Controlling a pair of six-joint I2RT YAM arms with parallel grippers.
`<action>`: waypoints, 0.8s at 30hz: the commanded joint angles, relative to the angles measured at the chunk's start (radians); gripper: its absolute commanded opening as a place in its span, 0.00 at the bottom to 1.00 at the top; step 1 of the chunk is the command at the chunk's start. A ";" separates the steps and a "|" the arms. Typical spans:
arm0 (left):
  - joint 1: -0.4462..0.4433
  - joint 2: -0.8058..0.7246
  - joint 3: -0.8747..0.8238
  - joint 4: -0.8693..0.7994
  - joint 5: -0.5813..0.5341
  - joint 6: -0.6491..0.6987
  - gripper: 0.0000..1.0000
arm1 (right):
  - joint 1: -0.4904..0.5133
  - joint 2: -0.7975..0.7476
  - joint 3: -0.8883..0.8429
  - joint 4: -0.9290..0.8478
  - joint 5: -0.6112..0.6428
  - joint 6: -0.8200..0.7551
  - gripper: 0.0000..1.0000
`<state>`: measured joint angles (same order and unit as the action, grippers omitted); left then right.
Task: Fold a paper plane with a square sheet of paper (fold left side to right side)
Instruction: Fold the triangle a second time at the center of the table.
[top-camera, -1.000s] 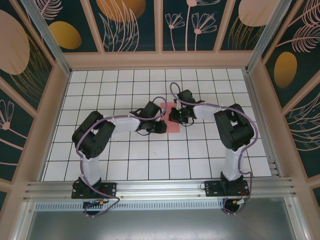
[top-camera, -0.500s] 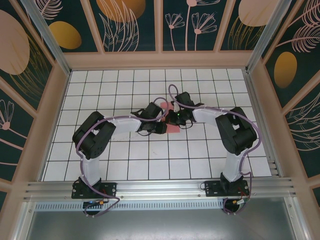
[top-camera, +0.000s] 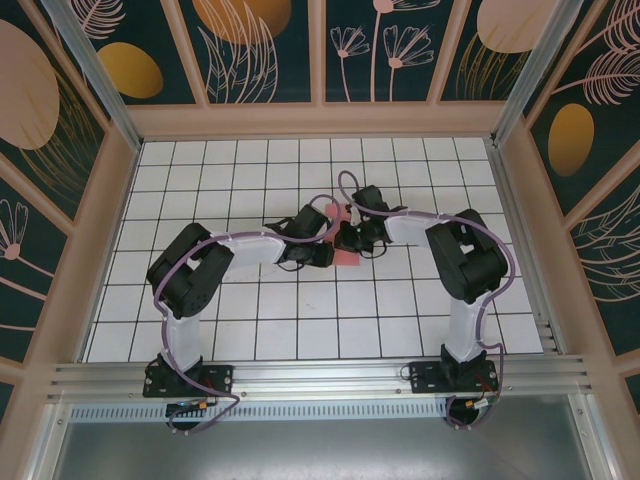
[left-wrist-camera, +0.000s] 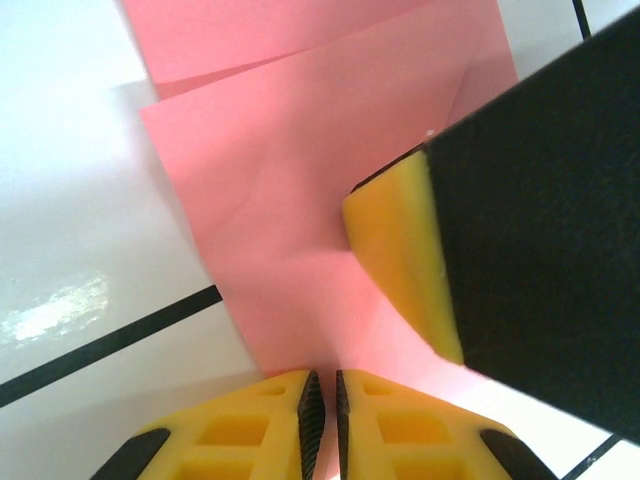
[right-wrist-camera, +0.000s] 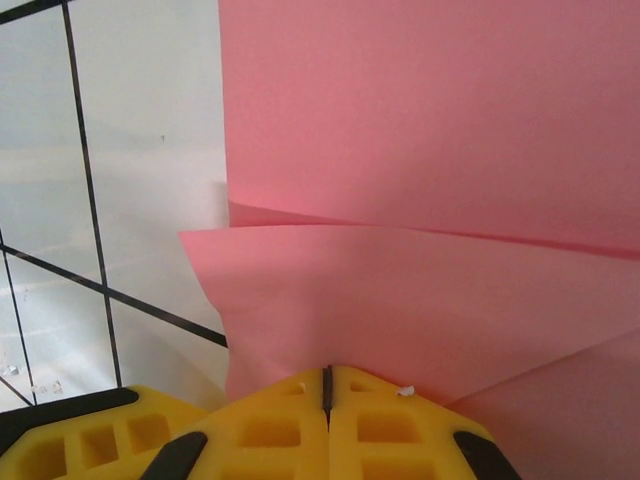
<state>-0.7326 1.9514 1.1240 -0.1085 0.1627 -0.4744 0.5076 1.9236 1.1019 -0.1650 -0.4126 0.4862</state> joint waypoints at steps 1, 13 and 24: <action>0.011 0.081 -0.049 -0.120 -0.116 0.014 0.19 | -0.040 0.017 0.025 -0.040 0.063 -0.040 0.06; 0.012 0.077 -0.059 -0.109 -0.109 0.013 0.18 | -0.107 0.027 0.052 -0.068 0.082 -0.085 0.06; 0.012 0.062 -0.062 -0.098 -0.096 0.012 0.18 | -0.179 0.025 0.061 -0.070 0.054 -0.131 0.07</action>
<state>-0.7334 1.9511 1.1183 -0.0967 0.1558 -0.4744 0.3420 1.9312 1.1343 -0.2016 -0.3687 0.3901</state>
